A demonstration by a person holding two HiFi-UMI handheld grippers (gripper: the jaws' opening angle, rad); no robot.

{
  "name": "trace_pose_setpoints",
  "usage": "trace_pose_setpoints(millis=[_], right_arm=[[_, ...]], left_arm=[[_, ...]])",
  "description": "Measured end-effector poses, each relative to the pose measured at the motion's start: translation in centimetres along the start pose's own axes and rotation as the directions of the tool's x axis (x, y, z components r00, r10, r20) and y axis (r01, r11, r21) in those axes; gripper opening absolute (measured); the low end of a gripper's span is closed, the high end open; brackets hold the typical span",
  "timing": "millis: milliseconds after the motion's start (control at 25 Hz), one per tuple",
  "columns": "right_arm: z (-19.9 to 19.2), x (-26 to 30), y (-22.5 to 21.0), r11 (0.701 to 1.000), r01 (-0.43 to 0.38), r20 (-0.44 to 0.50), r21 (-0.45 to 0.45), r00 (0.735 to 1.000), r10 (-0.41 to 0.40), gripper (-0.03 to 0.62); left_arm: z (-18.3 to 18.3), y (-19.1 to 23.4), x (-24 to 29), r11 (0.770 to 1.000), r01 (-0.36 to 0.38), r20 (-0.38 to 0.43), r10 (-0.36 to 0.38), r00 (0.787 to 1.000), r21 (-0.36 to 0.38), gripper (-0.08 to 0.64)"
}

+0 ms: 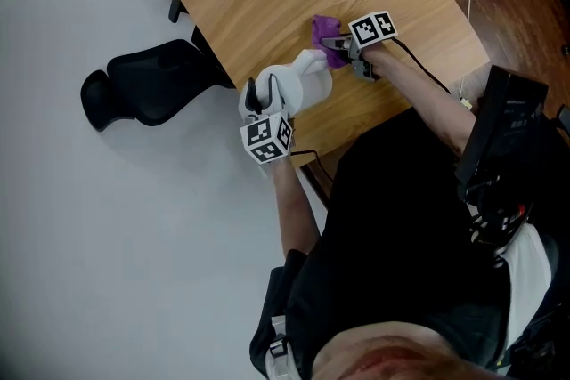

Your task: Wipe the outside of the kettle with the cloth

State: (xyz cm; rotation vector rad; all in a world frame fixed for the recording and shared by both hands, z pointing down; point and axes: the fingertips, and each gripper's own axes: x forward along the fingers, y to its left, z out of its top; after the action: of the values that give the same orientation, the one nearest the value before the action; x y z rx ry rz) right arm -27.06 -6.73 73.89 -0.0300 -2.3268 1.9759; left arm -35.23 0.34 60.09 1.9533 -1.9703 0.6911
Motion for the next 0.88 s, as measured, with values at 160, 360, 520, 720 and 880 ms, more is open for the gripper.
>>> trace_pose_setpoints(millis=[160,360,520,720,880], right_arm=[[-0.7,0.3,-2.6,0.998,0.062,-0.018,0.031,0.998,-0.061,0.054],[-2.7,0.8,-6.0,0.986,0.155,-0.050,0.060,0.987,-0.152,0.054],[-3.6,0.7,-7.1,0.980,0.179,-0.047,0.084,0.983,-0.175,0.051],[-5.1,-0.5,-6.5,0.983,0.185,-0.131,0.013,0.975,-0.182,0.051],[-7.3,-1.8,-5.6,0.977,0.194,-0.210,-0.093,0.955,-0.210,0.044]], left_arm=[[0.1,-0.3,-0.3,1.000,0.016,0.007,-0.016,1.000,0.002,0.078],[0.3,-0.5,-0.6,1.000,0.022,0.021,-0.022,1.000,0.017,0.080],[0.3,-0.8,-0.6,0.998,0.030,0.041,-0.032,0.999,0.047,0.081],[1.1,-1.5,0.1,0.965,0.195,0.061,-0.208,0.976,0.173,0.083],[2.1,-2.7,1.0,0.867,0.401,0.050,-0.433,0.900,0.296,0.093]])
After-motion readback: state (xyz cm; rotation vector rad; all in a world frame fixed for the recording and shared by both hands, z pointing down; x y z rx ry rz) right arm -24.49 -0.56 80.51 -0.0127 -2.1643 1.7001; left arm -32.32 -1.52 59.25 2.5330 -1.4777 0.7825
